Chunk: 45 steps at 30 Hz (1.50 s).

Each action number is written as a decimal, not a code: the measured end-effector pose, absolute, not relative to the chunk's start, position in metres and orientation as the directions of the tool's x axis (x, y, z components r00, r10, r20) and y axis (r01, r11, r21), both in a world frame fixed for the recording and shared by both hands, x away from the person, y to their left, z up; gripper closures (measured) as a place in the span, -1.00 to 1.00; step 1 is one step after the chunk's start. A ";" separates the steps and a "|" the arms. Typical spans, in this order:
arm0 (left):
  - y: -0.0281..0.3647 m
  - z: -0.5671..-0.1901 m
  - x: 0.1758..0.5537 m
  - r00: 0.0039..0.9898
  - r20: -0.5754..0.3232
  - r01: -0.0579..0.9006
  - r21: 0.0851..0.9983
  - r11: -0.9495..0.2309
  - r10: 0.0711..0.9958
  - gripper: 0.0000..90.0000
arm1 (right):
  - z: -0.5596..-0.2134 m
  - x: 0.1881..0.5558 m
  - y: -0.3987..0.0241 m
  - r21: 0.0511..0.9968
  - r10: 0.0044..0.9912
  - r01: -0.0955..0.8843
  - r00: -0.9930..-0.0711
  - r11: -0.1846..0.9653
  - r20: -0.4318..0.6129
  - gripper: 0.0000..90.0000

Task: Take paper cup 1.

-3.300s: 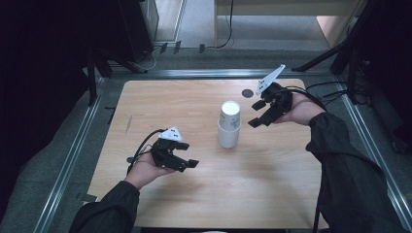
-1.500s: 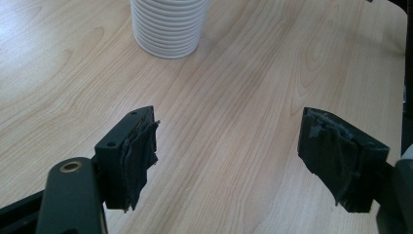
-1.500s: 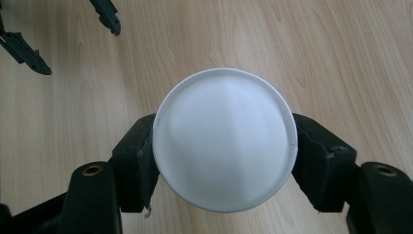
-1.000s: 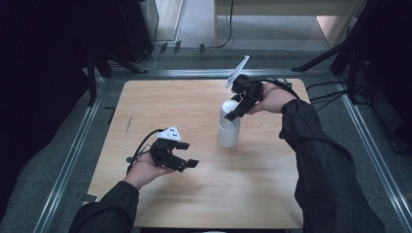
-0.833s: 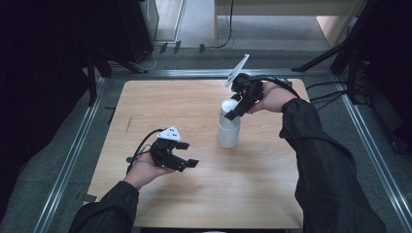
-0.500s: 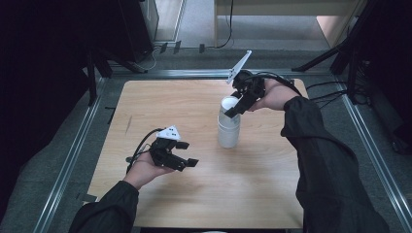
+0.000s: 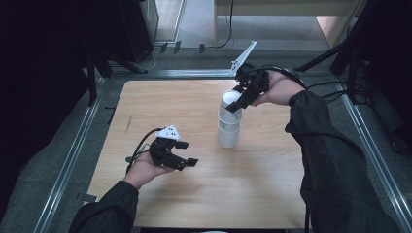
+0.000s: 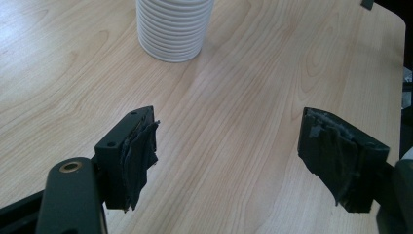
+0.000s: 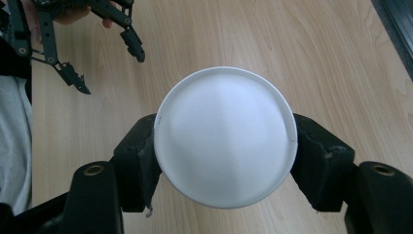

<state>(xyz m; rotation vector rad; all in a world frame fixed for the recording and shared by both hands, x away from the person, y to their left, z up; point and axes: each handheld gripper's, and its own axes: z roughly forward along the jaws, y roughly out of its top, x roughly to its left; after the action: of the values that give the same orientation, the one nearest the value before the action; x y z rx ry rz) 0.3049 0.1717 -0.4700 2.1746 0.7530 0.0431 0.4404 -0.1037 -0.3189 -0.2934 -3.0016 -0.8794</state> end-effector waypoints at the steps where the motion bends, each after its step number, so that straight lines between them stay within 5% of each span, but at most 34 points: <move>1: 0.172 -0.470 0.305 0.819 -0.216 0.503 0.714 -0.486 0.531 -0.51 | -0.317 0.439 -0.104 0.531 0.186 0.186 -0.981 0.826 0.054 -0.25; 25: 0.176 -0.468 0.307 0.813 -0.222 0.507 0.725 -0.466 0.539 -0.51 | -0.255 0.408 -0.106 0.583 0.107 0.075 -0.994 0.809 -0.020 -0.24; 45: 0.180 -0.465 0.306 0.814 -0.235 0.507 0.734 -0.452 0.531 -0.52 | -0.295 0.374 -0.101 0.610 0.000 0.035 -0.998 0.792 0.057 -0.24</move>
<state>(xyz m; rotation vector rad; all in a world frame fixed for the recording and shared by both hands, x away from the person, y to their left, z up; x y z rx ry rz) 0.3064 0.1802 -0.4649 2.1302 0.7619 0.0357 0.3741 -0.1010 -0.2945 -0.0283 -2.9219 -0.9961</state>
